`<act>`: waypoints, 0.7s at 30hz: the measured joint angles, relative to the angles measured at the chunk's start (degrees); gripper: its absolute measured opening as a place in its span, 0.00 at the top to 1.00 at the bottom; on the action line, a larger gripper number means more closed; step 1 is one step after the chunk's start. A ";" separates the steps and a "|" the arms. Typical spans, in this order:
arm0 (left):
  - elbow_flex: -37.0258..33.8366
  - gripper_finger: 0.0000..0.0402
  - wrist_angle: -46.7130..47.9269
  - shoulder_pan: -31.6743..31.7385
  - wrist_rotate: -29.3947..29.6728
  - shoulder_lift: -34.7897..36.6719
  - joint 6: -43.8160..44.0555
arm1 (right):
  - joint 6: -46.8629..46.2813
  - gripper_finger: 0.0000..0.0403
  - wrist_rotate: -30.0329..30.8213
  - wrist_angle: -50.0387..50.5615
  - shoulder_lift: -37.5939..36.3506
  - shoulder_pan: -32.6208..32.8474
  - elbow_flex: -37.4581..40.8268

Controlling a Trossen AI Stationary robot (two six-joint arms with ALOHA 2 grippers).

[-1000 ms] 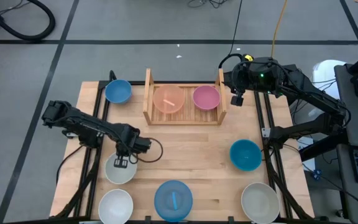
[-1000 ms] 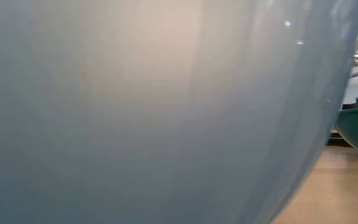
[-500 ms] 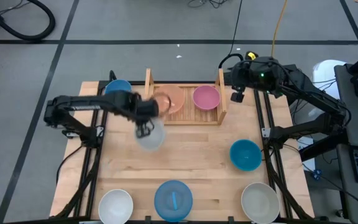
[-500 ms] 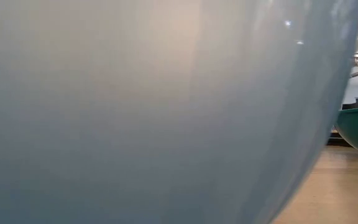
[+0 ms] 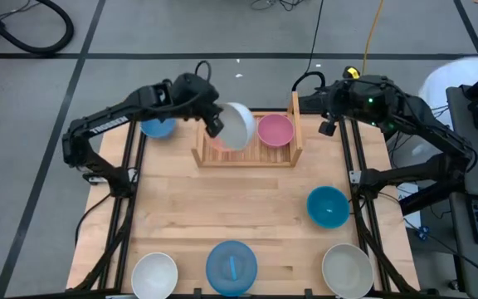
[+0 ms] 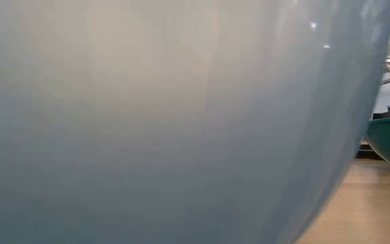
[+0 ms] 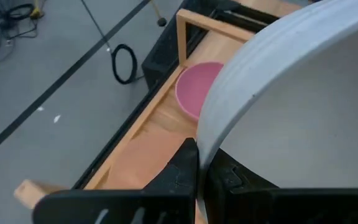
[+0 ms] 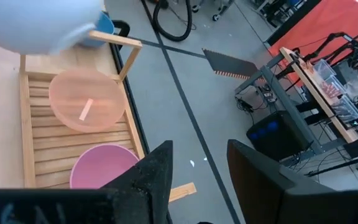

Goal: Place and stack bowls onto a shelf
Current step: Stack the top white bowl on top of the pink bowl on the shelf

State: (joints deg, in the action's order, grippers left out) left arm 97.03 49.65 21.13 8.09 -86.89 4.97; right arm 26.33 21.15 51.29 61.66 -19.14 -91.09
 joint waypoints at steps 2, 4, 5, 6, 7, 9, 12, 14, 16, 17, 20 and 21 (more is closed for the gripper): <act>0.00 0.99 -3.24 1.39 -2.44 -1.59 -1.14 | 0.15 0.64 0.00 0.00 -0.35 0.00 0.01; 0.00 0.99 -5.81 2.60 -4.05 -3.41 -1.91 | 0.20 0.64 0.00 0.01 -0.60 0.00 0.00; 0.00 0.99 -7.16 3.10 -4.82 -4.40 -2.17 | 0.26 0.64 0.00 0.00 -0.71 0.00 0.00; 0.00 0.99 -8.95 3.61 -6.04 -5.42 -2.22 | 0.27 0.64 0.00 0.02 -0.89 -0.01 0.00; 0.00 0.99 -10.52 4.14 -7.27 -6.38 -2.22 | 0.28 0.64 0.00 0.04 -1.00 0.00 0.00; 0.00 0.99 -13.39 4.97 -9.55 -8.37 -2.28 | 0.28 0.64 0.00 0.06 -1.18 -0.01 0.00; 0.00 0.99 -17.95 6.13 -12.59 -11.14 -2.27 | 0.30 0.64 0.00 0.62 -1.31 -0.02 0.02; 0.00 0.99 -21.14 6.67 -14.07 -13.00 -2.23 | 0.28 0.64 0.00 0.97 -1.35 0.00 0.00; 0.00 0.99 -22.87 7.18 -15.17 -14.67 -2.07 | 0.30 0.64 0.00 1.38 -1.35 0.00 0.00; 0.00 0.99 -23.93 7.37 -15.72 -15.50 -1.86 | 0.30 0.64 0.00 1.52 -1.35 0.00 0.00; 0.00 0.99 -25.80 7.91 -16.16 -17.75 -1.64 | 0.30 0.64 0.00 2.01 -1.35 -0.01 0.00; 0.00 0.99 -26.35 8.00 -16.18 -18.53 -1.46 | 0.30 0.64 0.00 2.09 -1.35 -0.01 0.00</act>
State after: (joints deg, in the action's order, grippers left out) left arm 97.03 23.30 29.12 -8.09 -105.42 3.51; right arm 26.63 21.15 53.38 60.31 -19.14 -91.09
